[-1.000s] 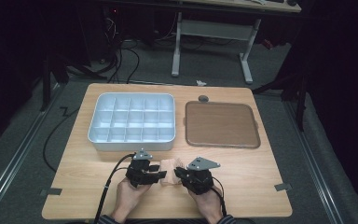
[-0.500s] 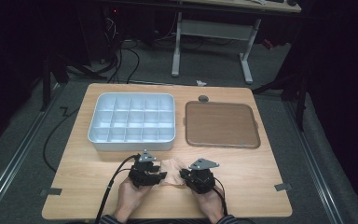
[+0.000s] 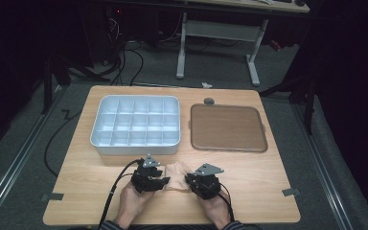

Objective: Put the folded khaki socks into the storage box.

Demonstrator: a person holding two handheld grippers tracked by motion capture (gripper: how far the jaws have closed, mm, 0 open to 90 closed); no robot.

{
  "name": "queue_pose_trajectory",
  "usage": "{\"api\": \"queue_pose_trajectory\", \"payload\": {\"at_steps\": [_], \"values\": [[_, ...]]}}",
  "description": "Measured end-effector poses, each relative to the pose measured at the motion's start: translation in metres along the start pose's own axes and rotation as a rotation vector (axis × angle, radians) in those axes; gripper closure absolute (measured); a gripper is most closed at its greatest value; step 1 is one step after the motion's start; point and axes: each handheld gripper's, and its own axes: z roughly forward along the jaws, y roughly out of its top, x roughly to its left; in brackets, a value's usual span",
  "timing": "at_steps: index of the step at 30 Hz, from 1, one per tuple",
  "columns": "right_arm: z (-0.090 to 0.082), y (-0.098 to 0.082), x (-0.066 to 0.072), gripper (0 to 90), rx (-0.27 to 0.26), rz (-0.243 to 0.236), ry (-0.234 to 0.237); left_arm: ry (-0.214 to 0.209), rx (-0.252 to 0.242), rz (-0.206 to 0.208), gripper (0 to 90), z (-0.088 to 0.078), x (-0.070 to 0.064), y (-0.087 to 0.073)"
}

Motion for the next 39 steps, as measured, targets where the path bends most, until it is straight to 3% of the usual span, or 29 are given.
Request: {"api": "queue_pose_trajectory", "payload": {"at_steps": [4, 9, 11, 14, 16, 23, 30, 39], "values": [[-0.002, 0.002, -0.002, 75.2, 0.002, 0.011, 0.032, 0.0, 0.015, 0.005, 53.7, -0.001, 0.005, 0.003], [-0.011, 0.007, 0.0, 78.4, -0.044, 0.021, 0.065, -0.006, -0.028, 0.009, 51.8, -0.007, 0.008, 0.005], [-0.01, 0.009, 0.004, 81.8, -0.042, 0.003, 0.073, -0.002, -0.042, 0.002, 51.1, -0.008, 0.009, 0.008], [-0.009, 0.014, 0.016, 84.0, -0.027, -0.082, 0.049, -0.002, -0.052, -0.02, 50.2, -0.009, 0.013, 0.013], [-0.007, 0.016, 0.019, 84.4, -0.023, -0.101, 0.062, 0.002, -0.051, -0.033, 49.2, -0.008, 0.017, 0.016], [0.002, 0.011, 0.018, 86.5, -0.001, -0.077, 0.087, -0.016, -0.068, -0.089, 47.5, 0.001, 0.023, 0.02], [0.005, 0.005, 0.013, 88.1, 0.007, -0.052, 0.085, -0.044, -0.045, -0.097, 47.8, 0.01, 0.022, 0.021], [0.006, 0.004, 0.014, 88.2, 0.007, -0.058, 0.074, -0.021, -0.019, -0.04, 61.5, 0.016, 0.016, 0.018]]}}
